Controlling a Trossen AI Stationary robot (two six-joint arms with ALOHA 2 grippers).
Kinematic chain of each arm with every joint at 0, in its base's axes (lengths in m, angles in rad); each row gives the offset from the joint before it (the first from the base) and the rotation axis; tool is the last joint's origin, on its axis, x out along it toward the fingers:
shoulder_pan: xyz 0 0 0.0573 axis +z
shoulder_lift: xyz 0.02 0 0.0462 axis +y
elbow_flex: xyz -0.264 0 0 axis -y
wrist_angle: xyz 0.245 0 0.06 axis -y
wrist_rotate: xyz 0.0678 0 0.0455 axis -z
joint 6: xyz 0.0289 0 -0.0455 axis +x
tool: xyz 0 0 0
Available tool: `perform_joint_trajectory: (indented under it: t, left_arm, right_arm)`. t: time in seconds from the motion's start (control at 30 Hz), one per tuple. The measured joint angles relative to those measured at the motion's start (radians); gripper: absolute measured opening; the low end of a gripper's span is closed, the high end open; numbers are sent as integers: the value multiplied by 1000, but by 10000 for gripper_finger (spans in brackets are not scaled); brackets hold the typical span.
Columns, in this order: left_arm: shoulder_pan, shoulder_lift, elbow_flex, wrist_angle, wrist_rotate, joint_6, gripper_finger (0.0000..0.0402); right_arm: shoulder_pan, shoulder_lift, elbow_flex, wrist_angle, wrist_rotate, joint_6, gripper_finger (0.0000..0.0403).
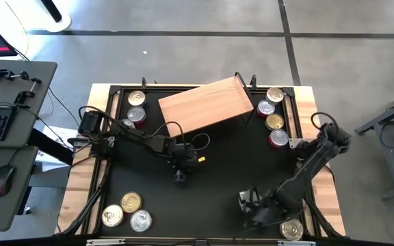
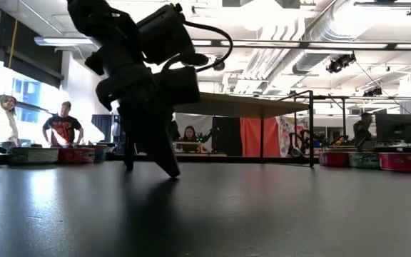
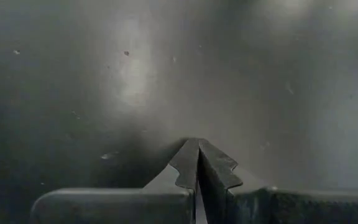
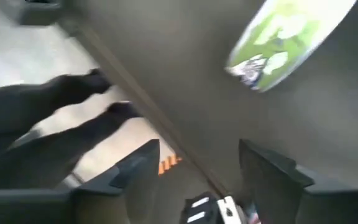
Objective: Stack canned seafood by type on shelf
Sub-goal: Put the bottom silver and green tuna can on the shelf
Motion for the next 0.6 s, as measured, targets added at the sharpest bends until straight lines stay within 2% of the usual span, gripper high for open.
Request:
perform_joint_trajectory:
  t: [0.1,0.2,0.3,0.43,0.6]
  left_arm:
    - [-3,2,7,-9,88,0,0]
    - [-6,3,18,4,172,20,0]
    - [-2,2,27,15,216,52,0]
    - [6,-8,36,12,302,61,0]
    - [25,-82,36,-37,355,100,0]
  right_arm:
    - [-36,36,73,-145,13,76,221]
    - [-54,52,112,-237,78,194,222]
    - [-67,52,103,-241,128,311,222]
    - [-94,53,61,-221,123,388,222]
    - [-129,53,38,-180,148,364,222]
